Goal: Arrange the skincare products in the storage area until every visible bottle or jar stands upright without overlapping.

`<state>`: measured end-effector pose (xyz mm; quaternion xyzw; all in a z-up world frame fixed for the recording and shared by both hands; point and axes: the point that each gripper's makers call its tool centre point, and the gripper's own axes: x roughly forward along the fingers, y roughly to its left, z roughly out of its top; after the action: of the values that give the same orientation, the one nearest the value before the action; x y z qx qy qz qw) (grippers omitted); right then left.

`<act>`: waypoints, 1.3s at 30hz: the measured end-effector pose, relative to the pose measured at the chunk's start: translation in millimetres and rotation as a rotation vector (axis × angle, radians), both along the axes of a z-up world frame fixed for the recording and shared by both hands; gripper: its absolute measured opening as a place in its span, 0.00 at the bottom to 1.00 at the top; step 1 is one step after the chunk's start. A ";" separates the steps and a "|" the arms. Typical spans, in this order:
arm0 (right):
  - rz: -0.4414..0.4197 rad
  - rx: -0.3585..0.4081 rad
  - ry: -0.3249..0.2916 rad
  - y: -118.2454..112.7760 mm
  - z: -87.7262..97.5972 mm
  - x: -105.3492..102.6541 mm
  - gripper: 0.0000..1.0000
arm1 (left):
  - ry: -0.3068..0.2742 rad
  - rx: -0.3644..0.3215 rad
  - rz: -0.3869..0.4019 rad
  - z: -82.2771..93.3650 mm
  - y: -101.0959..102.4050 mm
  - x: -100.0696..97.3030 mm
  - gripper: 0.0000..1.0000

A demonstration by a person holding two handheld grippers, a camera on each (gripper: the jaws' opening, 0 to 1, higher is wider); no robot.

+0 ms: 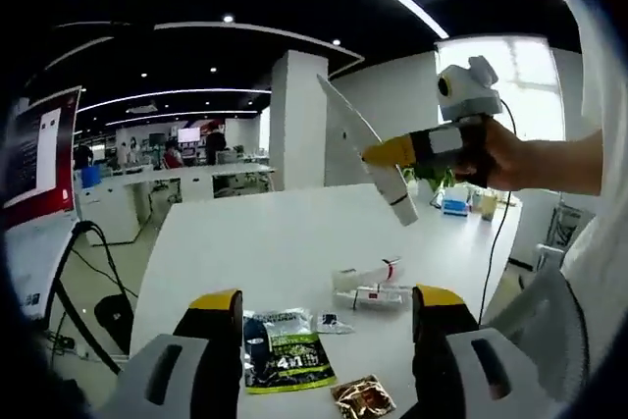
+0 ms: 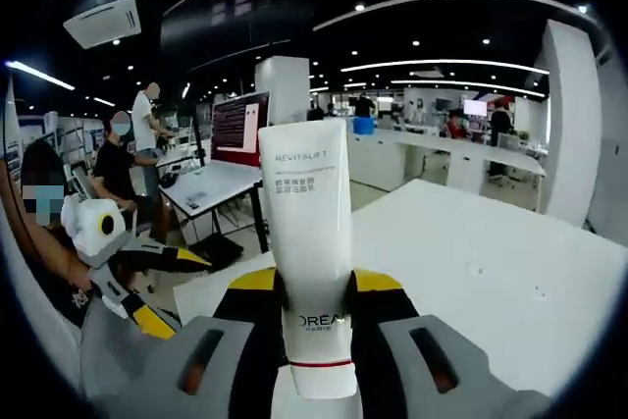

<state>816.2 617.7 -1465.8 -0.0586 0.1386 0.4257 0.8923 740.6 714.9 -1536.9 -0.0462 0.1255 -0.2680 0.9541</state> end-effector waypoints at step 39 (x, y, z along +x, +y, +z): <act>0.040 0.043 -0.008 23.0 -16.9 -68.2 0.25 | 0.109 -0.581 -0.052 77.3 -75.1 10.0 0.45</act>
<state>748.0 640.7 -1482.8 -0.0438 0.1249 0.4459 0.8853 750.6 639.8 -1459.6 -0.3286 0.0959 -0.3143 0.8855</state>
